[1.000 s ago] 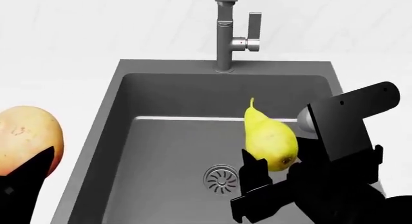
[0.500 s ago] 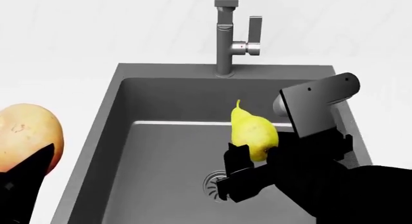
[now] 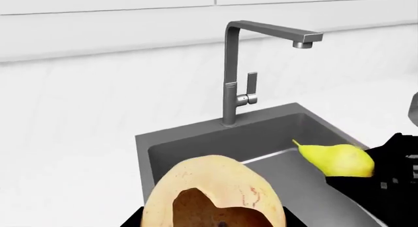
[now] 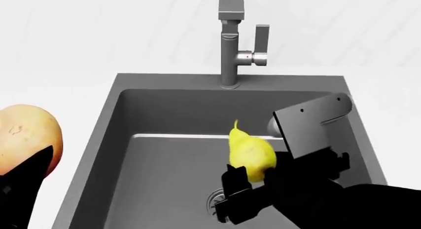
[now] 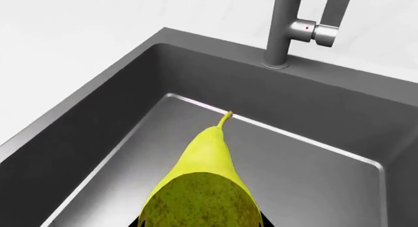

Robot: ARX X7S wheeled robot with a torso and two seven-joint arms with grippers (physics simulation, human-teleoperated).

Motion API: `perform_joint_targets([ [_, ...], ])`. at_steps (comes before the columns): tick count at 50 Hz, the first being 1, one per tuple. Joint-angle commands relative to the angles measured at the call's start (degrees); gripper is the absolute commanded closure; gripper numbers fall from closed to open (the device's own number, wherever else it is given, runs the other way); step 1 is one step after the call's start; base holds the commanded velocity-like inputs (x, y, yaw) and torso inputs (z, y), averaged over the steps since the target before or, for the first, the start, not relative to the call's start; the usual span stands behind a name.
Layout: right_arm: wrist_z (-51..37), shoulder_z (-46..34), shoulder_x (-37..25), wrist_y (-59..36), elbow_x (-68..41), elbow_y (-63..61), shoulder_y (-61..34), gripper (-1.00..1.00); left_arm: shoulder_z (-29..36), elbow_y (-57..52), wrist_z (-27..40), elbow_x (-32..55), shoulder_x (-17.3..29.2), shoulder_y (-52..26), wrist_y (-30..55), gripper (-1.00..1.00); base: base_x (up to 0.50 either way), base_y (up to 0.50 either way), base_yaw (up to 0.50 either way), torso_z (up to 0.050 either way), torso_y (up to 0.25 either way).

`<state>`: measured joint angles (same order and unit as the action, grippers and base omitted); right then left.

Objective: There is a mixed pile of frozen fruits and vegetables on the counter. Locate all the frozen vegetables and place the items in a bowl on the counter. Take all the frozen fruits and defrost them in a running sink.

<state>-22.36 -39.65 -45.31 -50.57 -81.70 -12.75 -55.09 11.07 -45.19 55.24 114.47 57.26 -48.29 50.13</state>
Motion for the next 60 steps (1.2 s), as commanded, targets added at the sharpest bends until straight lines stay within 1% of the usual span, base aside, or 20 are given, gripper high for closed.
perform_joint_targets([
  [1,2.61,-0.56,0.71,-0.33,3.23,0.31,0.64,1.0,0.19,1.16,2.63,1.91,-0.79,-1.32,-1.34,1.0,0.0,0.0,0.0,0.0,0.0],
  [10,3.92,-1.47,2.51,0.68,4.72,2.67,1.18,1.0,-1.03,1.13,1.66,2.2,0.41,-0.6,-1.62,1.0,0.0,0.0,0.0,0.0,0.0],
  [15,4.38,-2.01,3.07,1.12,5.46,3.48,1.77,1.0,-0.56,1.06,2.08,2.36,0.12,-1.09,-1.62,1.0,0.0,0.0,0.0,0.0,0.0],
  [20,6.9,-3.59,5.28,1.91,8.18,7.96,1.43,1.0,-0.73,0.92,1.88,2.31,0.32,-0.74,-1.66,1.0,0.0,0.0,0.0,0.0,0.0],
  [23,8.87,-4.9,7.58,1.79,10.04,13.01,0.01,1.0,-0.77,0.88,1.7,2.02,0.24,-0.42,-1.67,1.0,0.0,0.0,0.0,0.0,0.0],
  [32,12.76,-6.26,12.57,3.0,12.3,23.12,-2.08,1.0,-0.99,1.14,1.41,2.31,0.59,-0.44,-1.8,1.0,0.0,0.0,0.0,0.0,0.001],
  [39,15.6,-7.55,15.97,5.47,15.85,31.37,-3.85,1.0,0.12,1.38,2.11,1.88,-0.48,-1.31,-1.68,1.0,0.0,0.0,0.0,0.001,0.0],
  [44,18.46,-10.21,17.91,6.42,19.14,35.48,-4.77,1.0,0.21,1.51,1.98,1.6,-0.6,-1.36,-1.64,1.0,0.0,0.0,0.0,0.0,0.0],
  [49,20.25,-10.6,20.16,8.58,20.94,41.13,-5.64,1.0,-0.14,1.39,1.71,1.78,-0.24,-1.12,-1.78,1.0,0.0,0.0,0.0,0.0,0.0],
  [52,20.79,-11.05,20.96,9.32,21.75,42.85,-5.62,1.0,-0.17,0.93,1.84,2.04,-0.18,-1.04,-1.91,1.0,0.0,0.0,0.0,0.0,0.0],
  [60,20.69,-11.27,20.78,9.07,21.75,42.4,-5.36,1.0,-0.58,0.94,1.44,2.52,0.46,-0.96,-1.99,1.0,0.0,0.0,0.0,0.0,0.001],
])
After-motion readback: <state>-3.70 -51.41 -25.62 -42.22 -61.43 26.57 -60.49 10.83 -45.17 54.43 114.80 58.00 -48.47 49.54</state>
